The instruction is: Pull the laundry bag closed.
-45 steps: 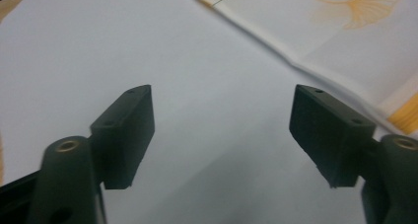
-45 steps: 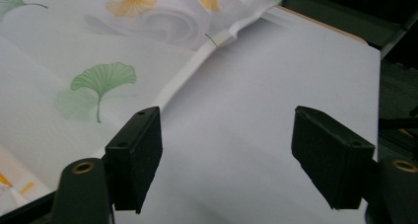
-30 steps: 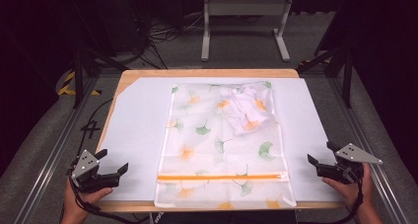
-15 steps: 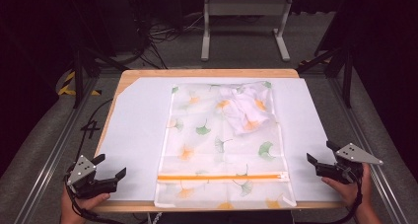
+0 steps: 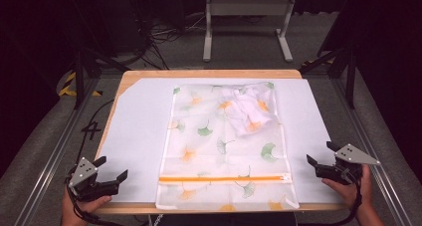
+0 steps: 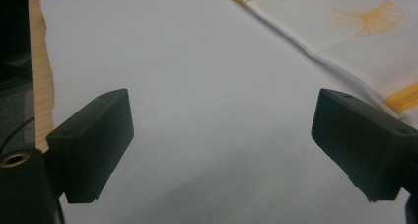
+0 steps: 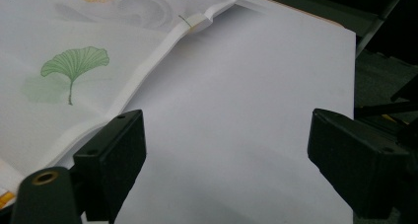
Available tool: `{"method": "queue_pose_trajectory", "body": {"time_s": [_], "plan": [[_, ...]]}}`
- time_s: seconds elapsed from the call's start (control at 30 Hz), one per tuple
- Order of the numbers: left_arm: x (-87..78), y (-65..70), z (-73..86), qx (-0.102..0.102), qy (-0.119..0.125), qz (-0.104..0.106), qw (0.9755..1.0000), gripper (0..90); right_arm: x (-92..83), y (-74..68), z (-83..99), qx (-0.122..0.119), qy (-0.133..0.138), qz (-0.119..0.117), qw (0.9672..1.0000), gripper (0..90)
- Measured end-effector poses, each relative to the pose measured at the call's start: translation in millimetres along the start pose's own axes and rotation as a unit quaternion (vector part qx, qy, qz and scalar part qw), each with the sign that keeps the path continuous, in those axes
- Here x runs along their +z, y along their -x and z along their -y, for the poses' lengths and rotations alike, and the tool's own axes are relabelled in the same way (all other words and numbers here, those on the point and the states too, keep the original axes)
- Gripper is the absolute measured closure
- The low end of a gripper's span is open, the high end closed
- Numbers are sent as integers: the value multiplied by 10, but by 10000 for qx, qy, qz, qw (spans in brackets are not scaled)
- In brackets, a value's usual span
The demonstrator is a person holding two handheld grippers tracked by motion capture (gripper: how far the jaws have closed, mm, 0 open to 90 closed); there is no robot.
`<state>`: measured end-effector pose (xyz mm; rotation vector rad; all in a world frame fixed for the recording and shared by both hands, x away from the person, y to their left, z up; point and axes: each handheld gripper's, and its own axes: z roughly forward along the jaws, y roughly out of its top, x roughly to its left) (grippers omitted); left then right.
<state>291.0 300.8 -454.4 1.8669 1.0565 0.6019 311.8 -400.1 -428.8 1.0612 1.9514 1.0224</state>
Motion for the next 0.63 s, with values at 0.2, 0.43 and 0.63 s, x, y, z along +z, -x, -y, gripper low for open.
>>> {"method": "queue_pose_trajectory", "body": {"time_s": [0.2,0.43,0.63], "plan": [[26,17,-41,55,48,82,9999,97,-7,-14,15,-72,-40,-14,10000,161],[78,39,-55,153,-62,108,9998,97,-37,-28,30,-91,-40,-6,10000,161],[80,52,-42,152,-113,84,9998,98,-25,-61,26,-145,-77,-42,9999,161]]}}
